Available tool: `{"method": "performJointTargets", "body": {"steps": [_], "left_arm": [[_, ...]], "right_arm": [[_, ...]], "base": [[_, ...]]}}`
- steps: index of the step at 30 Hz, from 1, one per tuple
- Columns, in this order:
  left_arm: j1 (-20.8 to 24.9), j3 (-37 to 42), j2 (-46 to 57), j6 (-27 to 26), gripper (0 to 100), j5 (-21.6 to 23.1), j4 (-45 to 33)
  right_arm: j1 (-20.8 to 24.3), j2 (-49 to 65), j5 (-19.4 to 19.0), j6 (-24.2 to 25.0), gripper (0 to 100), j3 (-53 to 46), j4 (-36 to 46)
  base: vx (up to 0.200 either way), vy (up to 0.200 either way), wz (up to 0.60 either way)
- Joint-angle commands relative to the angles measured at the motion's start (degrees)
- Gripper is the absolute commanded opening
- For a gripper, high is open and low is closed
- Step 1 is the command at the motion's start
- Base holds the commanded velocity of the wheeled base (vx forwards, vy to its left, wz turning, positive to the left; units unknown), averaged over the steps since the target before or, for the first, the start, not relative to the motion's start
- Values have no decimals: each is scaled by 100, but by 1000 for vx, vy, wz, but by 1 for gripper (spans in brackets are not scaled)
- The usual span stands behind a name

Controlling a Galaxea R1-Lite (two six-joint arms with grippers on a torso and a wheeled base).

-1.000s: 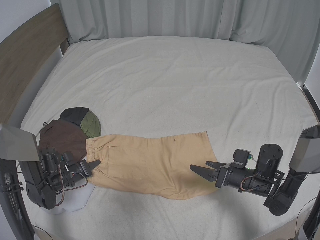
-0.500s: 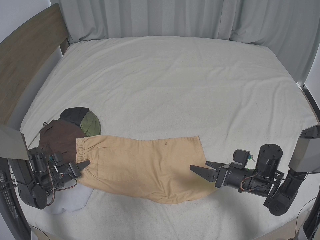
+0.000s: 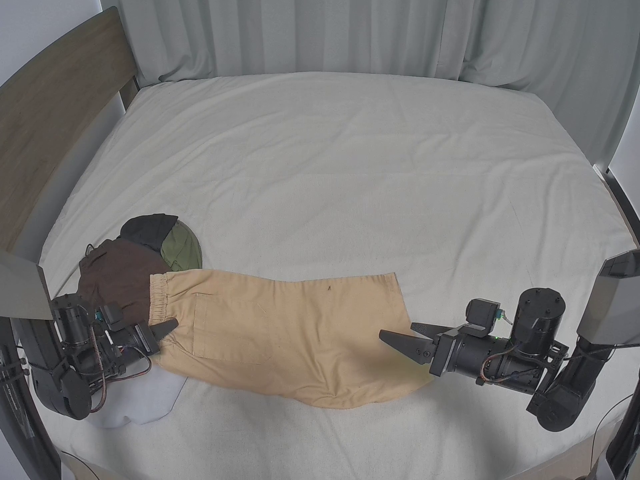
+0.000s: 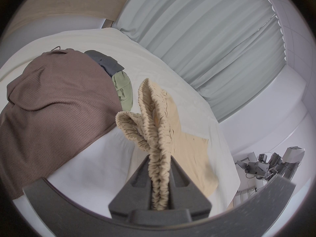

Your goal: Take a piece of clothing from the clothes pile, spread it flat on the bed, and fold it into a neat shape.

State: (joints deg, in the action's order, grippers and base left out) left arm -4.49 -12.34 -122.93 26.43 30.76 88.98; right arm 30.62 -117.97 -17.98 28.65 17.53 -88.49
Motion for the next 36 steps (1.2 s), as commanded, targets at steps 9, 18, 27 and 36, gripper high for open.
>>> {"method": "performJointTargets", "body": {"steps": [9,18,27,36], "left_arm": [[123,-6,182,3,0,0,14],[457,-41,375,29,0,-35,14],[616,-50,393,20,0,-70,14],[914,-146,393,47,0,-210,14]], "right_arm": [[5,2,-4,0,100,-4,-1],[31,19,-4,0,100,5,-1],[40,37,-4,0,100,5,-1],[58,37,-4,0,100,5,-1]], "base": [[0,0,0],[0,0,0],[0,0,0],[0,0,0]]}}
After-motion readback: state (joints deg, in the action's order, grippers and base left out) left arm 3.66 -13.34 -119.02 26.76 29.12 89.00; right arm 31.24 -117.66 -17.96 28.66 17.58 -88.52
